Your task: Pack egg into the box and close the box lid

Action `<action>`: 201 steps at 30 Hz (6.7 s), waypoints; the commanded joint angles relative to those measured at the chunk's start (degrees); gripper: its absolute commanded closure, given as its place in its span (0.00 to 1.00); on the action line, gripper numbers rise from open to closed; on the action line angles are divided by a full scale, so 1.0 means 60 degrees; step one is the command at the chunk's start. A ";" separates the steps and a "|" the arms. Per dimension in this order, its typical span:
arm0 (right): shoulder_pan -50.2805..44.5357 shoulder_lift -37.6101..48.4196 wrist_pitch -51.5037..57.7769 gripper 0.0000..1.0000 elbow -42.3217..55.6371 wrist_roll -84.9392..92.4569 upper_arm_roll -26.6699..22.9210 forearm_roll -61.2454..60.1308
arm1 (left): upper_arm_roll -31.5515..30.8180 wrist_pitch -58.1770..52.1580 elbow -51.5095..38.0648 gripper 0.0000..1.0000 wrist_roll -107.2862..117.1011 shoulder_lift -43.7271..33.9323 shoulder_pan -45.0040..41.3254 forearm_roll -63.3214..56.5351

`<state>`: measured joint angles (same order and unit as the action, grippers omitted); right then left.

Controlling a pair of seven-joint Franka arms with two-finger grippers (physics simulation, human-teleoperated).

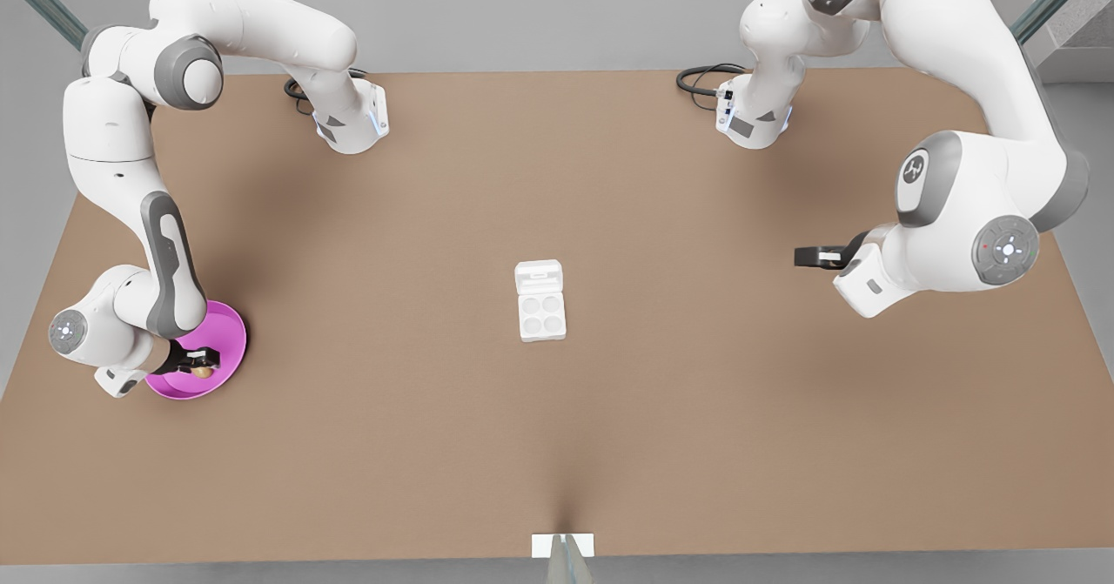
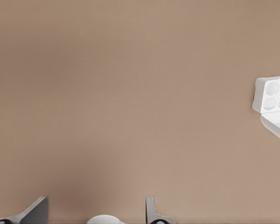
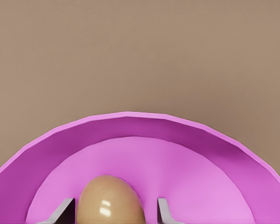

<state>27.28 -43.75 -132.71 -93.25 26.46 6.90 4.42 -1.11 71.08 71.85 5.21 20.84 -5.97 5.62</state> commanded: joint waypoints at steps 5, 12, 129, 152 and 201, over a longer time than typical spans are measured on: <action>0.0010 0.0011 -0.0001 0.35 0.0000 0.0014 0.0007 0.0010 | -0.0035 -0.0025 0.0022 0.00 -0.0019 -0.0001 -0.0002 0.0001; -0.0064 0.0011 0.0014 0.40 0.0015 0.0028 -0.0007 0.0010 | -0.0035 -0.0040 0.0007 0.00 -0.0019 -0.0001 -0.0002 -0.0013; -1.1533 0.0274 0.0922 0.46 0.2915 -0.3810 -0.0989 -0.0283 | -0.0210 -0.0157 0.0241 0.00 0.0025 -0.0001 -0.0383 -0.0028; -1.0948 0.0523 -0.0177 0.46 0.1290 -0.3546 -0.0462 -0.0298 | -0.0210 -0.0128 0.0241 0.00 0.0054 0.0087 -0.0749 0.0016; -0.2114 0.5094 0.7309 0.00 0.3267 -0.3268 -0.1194 -0.0708 | -0.0562 0.6200 0.0241 0.67 1.0250 0.4100 -0.6887 0.1144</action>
<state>14.71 -13.23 -88.83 -73.72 9.50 -0.28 -0.72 -4.47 103.55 73.33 47.60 45.13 -47.21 12.55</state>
